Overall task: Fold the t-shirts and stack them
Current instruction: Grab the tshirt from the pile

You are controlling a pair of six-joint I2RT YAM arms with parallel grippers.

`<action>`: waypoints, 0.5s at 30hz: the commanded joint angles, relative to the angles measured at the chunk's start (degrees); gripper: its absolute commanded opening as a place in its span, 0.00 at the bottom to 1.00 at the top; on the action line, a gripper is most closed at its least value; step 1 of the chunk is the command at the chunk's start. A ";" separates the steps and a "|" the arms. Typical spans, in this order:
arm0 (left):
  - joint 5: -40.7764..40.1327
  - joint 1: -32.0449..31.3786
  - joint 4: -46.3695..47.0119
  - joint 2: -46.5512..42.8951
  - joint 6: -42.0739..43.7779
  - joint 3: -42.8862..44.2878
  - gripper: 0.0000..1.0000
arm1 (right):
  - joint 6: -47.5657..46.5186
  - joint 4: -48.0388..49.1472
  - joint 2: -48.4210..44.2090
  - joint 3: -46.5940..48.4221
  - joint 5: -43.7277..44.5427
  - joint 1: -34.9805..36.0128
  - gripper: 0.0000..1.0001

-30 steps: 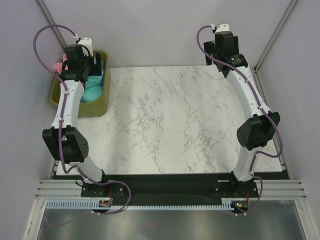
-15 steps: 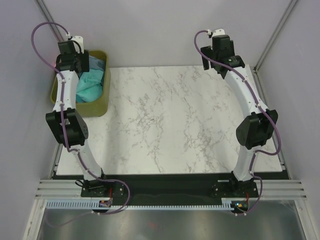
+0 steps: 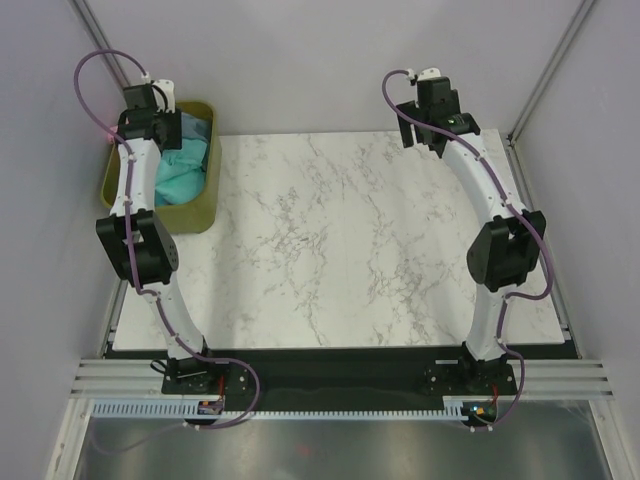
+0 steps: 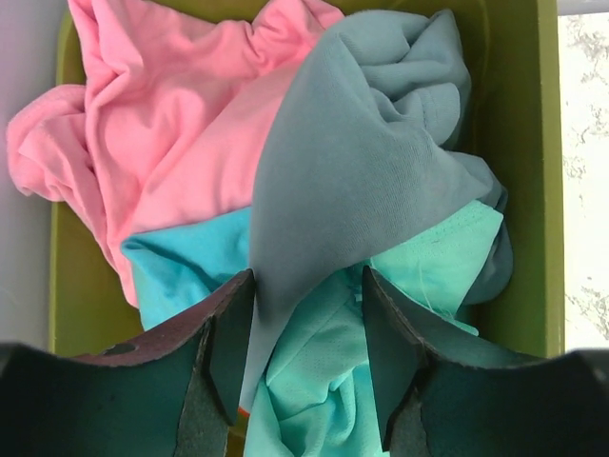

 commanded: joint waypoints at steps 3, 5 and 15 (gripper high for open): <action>1.63 0.25 -0.96 -2.14 0.18 -2.42 0.56 | 0.06 0.43 1.50 2.78 -1.15 0.10 0.98; 1.45 0.25 -1.22 -1.70 0.62 -2.34 0.56 | -0.02 0.26 2.20 3.40 -1.42 0.02 0.98; 1.71 0.25 -1.66 -0.82 0.79 -2.07 0.03 | -0.02 0.08 2.11 3.40 -1.24 0.10 0.98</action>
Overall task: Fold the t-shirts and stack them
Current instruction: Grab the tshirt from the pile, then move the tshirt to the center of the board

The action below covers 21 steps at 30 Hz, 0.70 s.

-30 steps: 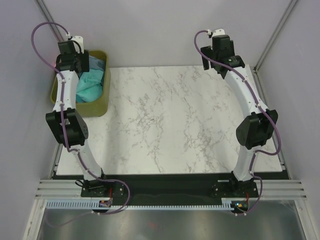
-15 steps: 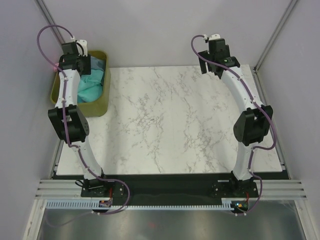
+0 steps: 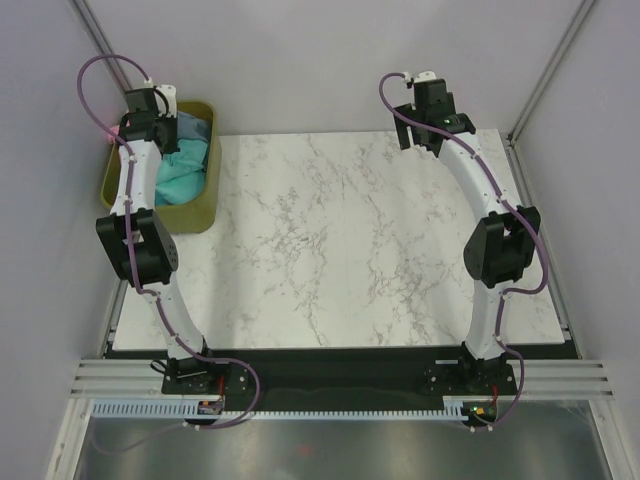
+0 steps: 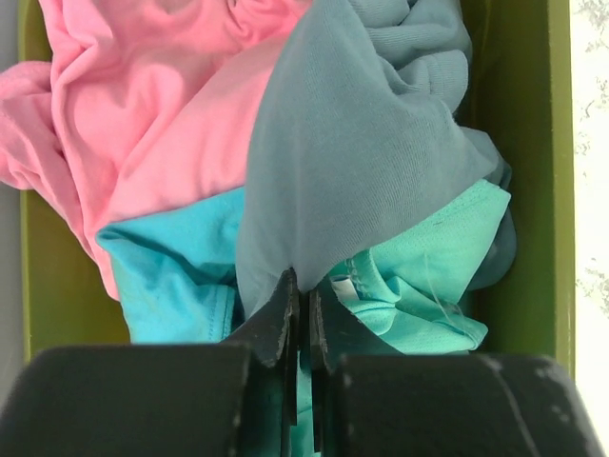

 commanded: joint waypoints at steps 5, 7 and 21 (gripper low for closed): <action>3.14 0.20 -1.64 -4.28 -1.11 0.66 0.02 | -0.40 0.26 -1.21 2.15 0.33 0.10 0.98; 5.16 0.12 -2.17 -6.30 -2.25 2.14 0.02 | -0.40 0.34 -1.65 2.33 0.33 0.10 0.98; 10.71 -4.19 -0.77 -18.26 -4.63 14.01 0.02 | -0.66 0.43 -3.76 2.59 0.16 0.10 0.98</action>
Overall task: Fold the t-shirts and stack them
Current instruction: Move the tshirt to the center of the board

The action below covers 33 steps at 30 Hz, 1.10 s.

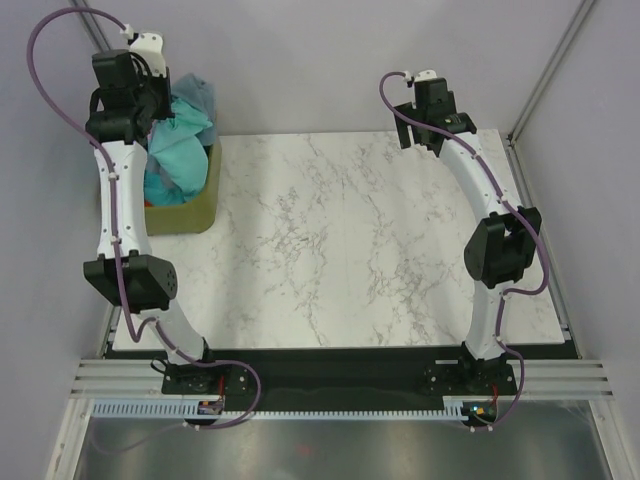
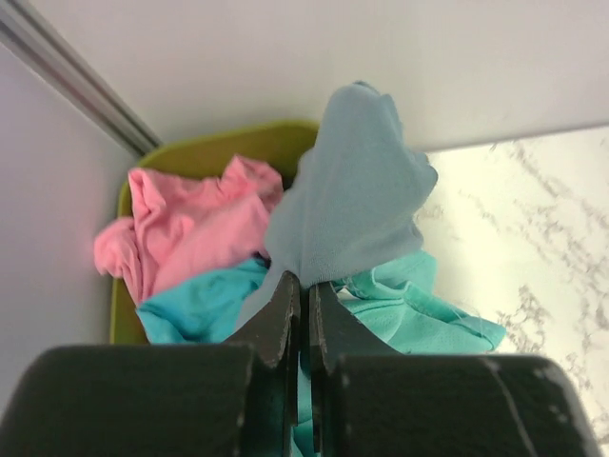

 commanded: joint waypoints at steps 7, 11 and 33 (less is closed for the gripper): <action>-6.99 -0.76 7.94 -5.26 3.37 -1.38 0.02 | 0.02 0.36 -4.75 1.16 -0.57 0.10 0.98; -10.77 0.99 13.65 -7.28 6.44 -13.77 0.02 | 0.02 0.28 -5.10 0.11 -0.83 0.10 0.98; -4.46 7.94 10.61 -15.02 4.25 -29.16 0.93 | 0.02 -0.34 -6.69 -4.20 -2.67 0.10 0.98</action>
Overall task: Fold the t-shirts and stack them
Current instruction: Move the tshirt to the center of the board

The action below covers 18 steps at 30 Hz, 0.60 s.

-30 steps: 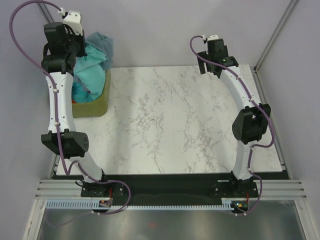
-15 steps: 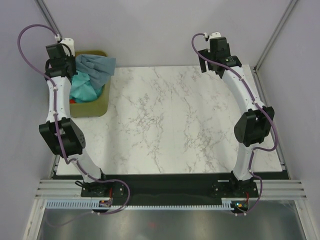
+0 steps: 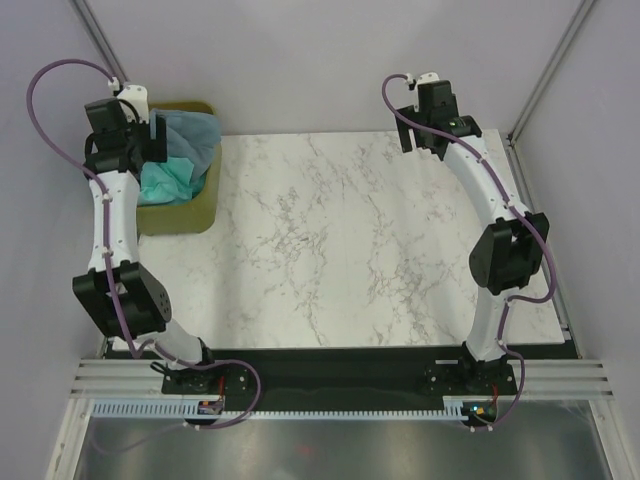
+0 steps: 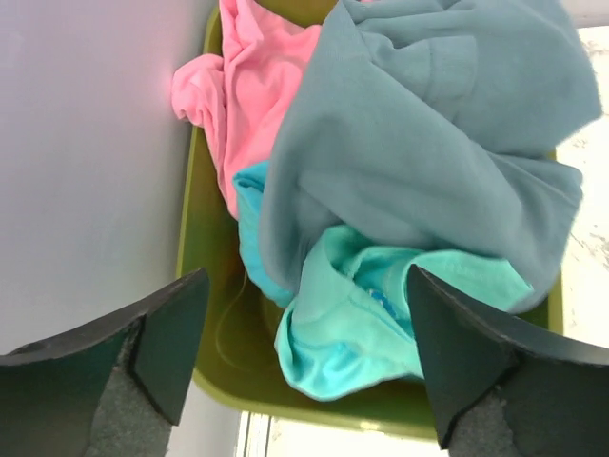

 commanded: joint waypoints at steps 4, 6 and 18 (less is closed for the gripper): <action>2.58 0.36 -5.73 -4.48 -0.44 -2.99 0.79 | 0.79 0.01 -0.89 0.42 -2.20 0.02 0.98; 3.62 0.45 -6.88 -3.78 -0.61 -3.26 0.72 | 1.40 -0.16 0.60 1.82 -2.99 0.10 0.98; 5.47 0.36 -9.25 8.25 -1.06 2.80 0.56 | 3.16 -0.87 6.06 6.13 -5.98 -0.77 0.98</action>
